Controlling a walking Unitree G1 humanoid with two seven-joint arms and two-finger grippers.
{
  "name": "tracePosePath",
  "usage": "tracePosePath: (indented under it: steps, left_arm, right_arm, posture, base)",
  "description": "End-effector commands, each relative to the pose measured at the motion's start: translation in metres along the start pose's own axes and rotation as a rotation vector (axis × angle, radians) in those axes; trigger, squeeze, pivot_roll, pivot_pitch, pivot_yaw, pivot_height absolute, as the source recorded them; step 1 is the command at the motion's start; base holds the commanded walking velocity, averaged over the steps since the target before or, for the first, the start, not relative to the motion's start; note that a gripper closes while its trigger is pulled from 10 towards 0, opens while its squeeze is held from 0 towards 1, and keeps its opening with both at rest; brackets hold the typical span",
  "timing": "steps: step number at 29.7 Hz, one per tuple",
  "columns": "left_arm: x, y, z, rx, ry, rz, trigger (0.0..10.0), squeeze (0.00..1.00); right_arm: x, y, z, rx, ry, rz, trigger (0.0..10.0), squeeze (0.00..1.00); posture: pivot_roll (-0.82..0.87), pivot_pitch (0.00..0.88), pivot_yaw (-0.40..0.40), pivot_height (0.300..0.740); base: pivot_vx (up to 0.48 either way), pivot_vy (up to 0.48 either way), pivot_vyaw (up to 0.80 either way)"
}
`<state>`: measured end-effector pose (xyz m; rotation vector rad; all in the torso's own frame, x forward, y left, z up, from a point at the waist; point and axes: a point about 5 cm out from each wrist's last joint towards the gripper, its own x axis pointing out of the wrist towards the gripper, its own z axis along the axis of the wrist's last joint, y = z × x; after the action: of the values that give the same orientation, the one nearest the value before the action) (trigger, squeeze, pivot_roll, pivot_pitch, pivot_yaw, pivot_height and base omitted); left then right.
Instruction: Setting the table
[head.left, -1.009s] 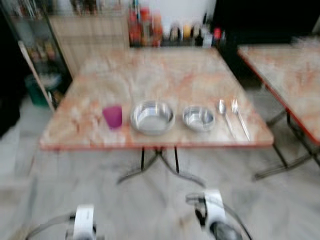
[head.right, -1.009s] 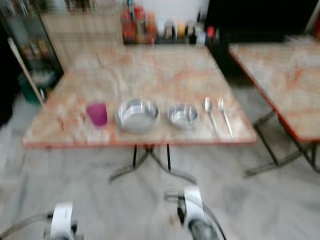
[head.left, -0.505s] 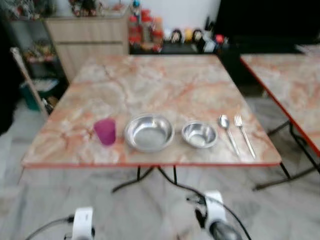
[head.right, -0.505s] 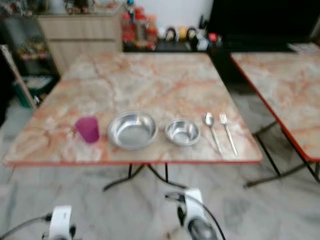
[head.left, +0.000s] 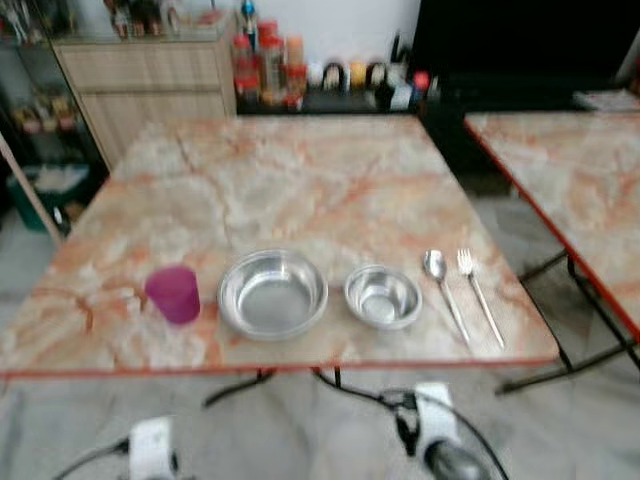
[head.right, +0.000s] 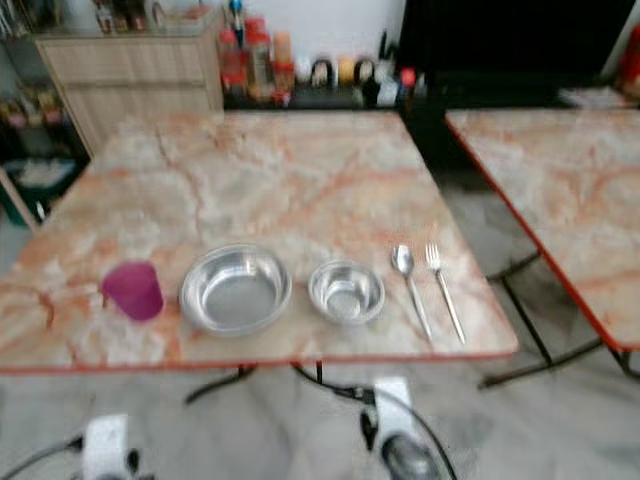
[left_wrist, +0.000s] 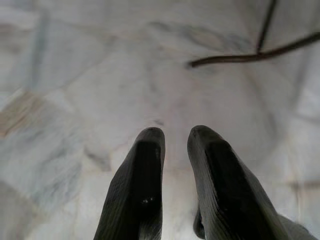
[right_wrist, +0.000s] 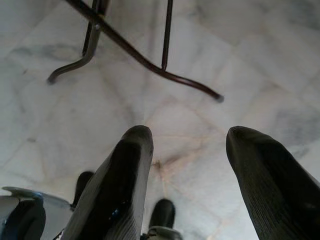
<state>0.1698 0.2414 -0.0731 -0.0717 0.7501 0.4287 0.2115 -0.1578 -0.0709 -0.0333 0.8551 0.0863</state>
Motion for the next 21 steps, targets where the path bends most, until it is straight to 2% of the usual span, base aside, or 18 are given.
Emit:
tracePosePath:
  steps: [1,3,4,5,6,9,12,15,16,18,19,21]
  left_arm:
    - [-0.002,0.003,-0.002,-0.045,-0.023,0.031,10.0,0.0]
    - [-0.004,0.005,-0.001,-0.042,-0.062,0.038,10.0,0.0]
    - [-0.005,0.008,-0.001,-0.046,-0.08,0.05,10.0,0.14]
    - [-0.006,0.011,0.0,-0.06,-0.102,0.066,10.0,0.87]
    - [-0.008,0.017,0.003,-0.077,-0.141,0.096,10.0,1.0]
    - [-0.013,0.029,0.013,-0.102,-0.248,0.165,10.0,1.0]
    - [-0.022,0.037,0.026,-0.091,-0.365,0.189,10.0,1.0]
    - [-0.036,0.043,0.036,-0.07,-0.466,0.217,10.0,1.0]
    - [-0.043,0.046,0.041,-0.036,-0.509,0.239,10.0,1.0]
    - [-0.048,0.048,0.045,-0.012,-0.537,0.255,10.0,1.0]
    - [-0.059,0.05,0.053,0.009,-0.597,0.294,10.0,1.0]
    - [-0.067,0.052,0.065,0.009,-0.656,0.339,10.0,1.0]
  right_arm:
    - [-0.002,-0.007,-0.005,0.002,0.016,-0.017,10.0,0.0]
    - [-0.002,-0.007,-0.006,0.001,0.018,-0.017,10.0,0.0]
    - [-0.002,-0.008,-0.006,0.0,0.019,-0.017,10.0,0.0]
    - [-0.002,-0.008,-0.006,-0.001,0.021,-0.016,10.0,0.0]
    - [-0.002,-0.008,-0.006,-0.005,0.022,-0.014,10.0,0.0]
    - [-0.002,-0.008,-0.006,-0.012,0.024,-0.01,10.0,0.0]
    - [-0.002,-0.008,-0.005,-0.022,0.024,-0.004,10.0,0.0]
    - [-0.002,-0.007,-0.005,-0.028,0.026,0.0,10.0,0.0]
    - [-0.002,-0.006,-0.006,-0.031,0.027,0.004,10.0,0.0]
    - [-0.002,-0.006,-0.006,-0.033,0.028,0.006,10.0,0.0]
    - [-0.002,-0.005,-0.007,-0.035,0.03,0.008,10.0,0.0]
    - [-0.002,-0.005,-0.008,-0.037,0.031,0.01,10.0,0.0]
  posture:
    - [0.05,0.0,-0.005,0.732]
    - [0.06,0.0,-0.009,0.732]
    - [0.07,0.0,-0.013,0.732]
    - [0.07,0.0,-0.013,0.732]
    - [0.08,0.0,-0.02,0.732]
    - [0.09,0.0,-0.026,0.732]
    - [0.1,0.0,-0.029,0.732]
    - [0.12,0.0,-0.034,0.732]
    - [0.12,0.0,-0.034,0.732]
    - [0.12,0.0,-0.034,0.732]
    - [0.13,0.0,-0.034,0.732]
    - [0.13,0.0,-0.035,0.732]
  base:
    - [0.0,0.0,0.0]
    - [0.0,0.0,0.0]
    - [0.0,0.0,0.0]
    - [0.0,0.0,0.0]
    - [0.0,0.0,0.0]
    - [0.0,0.0,0.0]
    - [0.0,0.0,0.0]
    - [0.0,0.0,0.0]
    - [0.0,0.0,0.0]
    - [0.0,0.0,0.0]
    - [0.0,0.0,0.0]
    - [0.0,0.0,0.0]
